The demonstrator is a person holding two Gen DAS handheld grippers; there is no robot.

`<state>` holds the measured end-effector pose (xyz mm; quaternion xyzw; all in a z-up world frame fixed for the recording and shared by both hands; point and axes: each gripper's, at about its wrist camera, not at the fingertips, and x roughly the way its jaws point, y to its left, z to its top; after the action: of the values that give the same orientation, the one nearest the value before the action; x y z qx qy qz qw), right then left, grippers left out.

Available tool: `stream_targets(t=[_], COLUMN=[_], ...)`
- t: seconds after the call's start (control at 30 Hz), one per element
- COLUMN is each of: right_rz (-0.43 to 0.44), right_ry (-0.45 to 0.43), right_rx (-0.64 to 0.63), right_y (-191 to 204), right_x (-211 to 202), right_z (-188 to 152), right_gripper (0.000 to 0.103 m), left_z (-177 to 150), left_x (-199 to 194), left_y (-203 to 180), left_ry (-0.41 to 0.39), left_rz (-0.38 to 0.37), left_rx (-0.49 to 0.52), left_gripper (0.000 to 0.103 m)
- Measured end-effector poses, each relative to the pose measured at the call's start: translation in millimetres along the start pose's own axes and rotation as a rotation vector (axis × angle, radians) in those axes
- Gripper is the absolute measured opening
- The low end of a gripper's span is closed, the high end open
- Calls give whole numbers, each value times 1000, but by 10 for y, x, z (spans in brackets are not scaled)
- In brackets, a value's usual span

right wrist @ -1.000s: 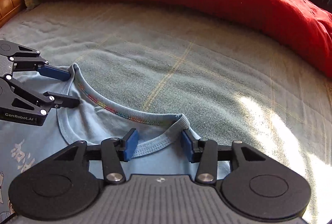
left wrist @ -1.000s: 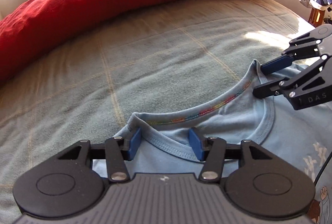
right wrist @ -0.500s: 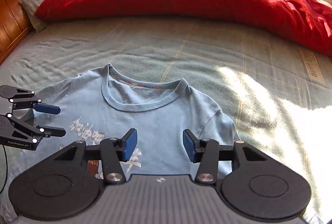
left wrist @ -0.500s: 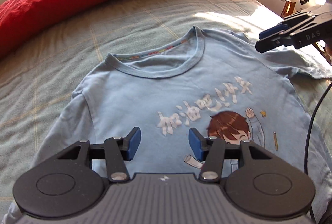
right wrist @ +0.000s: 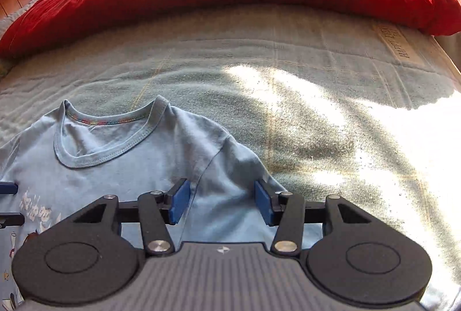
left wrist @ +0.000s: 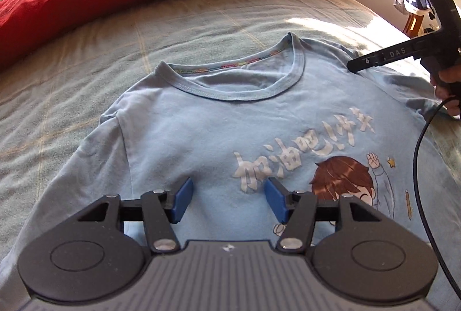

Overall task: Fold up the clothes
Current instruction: 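Lift both open grippers back from the collar over the shirt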

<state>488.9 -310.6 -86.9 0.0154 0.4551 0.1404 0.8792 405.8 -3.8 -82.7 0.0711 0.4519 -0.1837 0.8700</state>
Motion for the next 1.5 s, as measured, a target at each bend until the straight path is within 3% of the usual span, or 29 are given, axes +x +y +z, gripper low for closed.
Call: stream_targets(t=[0.1, 0.23, 0.43, 0.6, 0.8, 1.0, 1.17, 1.27, 1.3, 1.43, 1.47, 1.5], right_rz=[37, 41, 85, 35, -4, -19, -23, -4, -2, 2, 6, 8], right_ry=[-14, -63, 29, 76, -23, -28, 24, 28, 39, 64, 69, 73], right_rx=[66, 108, 197, 242, 268, 88, -56, -143, -170, -248, -252, -258], right_y=[-141, -278, -521, -678, -901, -959, -963, -836, -784, -634, -619, -600], right_x=[4, -323, -688, -500, -466, -759, -607, -486, -437, -319, -313, -308], right_z=[108, 170, -93, -355, -181, -144, -187, -177, -174, -151, -135, -122], right_gripper=[57, 57, 61, 62, 63, 62, 61, 52, 43, 33, 25, 0], left_z=[105, 157, 2, -104, -45, -80, -100, -88, -86, -89, -91, -92], left_x=[75, 6, -245, -155, -136, -173, -111, -95, -89, -67, -66, -66], left_y=[64, 76, -115, -227, -190, -211, -193, -187, -188, -178, -176, -174], left_ry=[-17, -16, -18, 33, 34, 42, 53, 60, 59, 54, 52, 51], left_rz=[9, 13, -23, -5, 30, 17, 16, 17, 17, 13, 12, 11], left_rx=[-36, -55, 15, 27, -36, -13, -20, -14, -9, -6, -7, -8], left_gripper=[61, 59, 61, 61, 61, 62, 65, 67, 68, 70, 70, 70])
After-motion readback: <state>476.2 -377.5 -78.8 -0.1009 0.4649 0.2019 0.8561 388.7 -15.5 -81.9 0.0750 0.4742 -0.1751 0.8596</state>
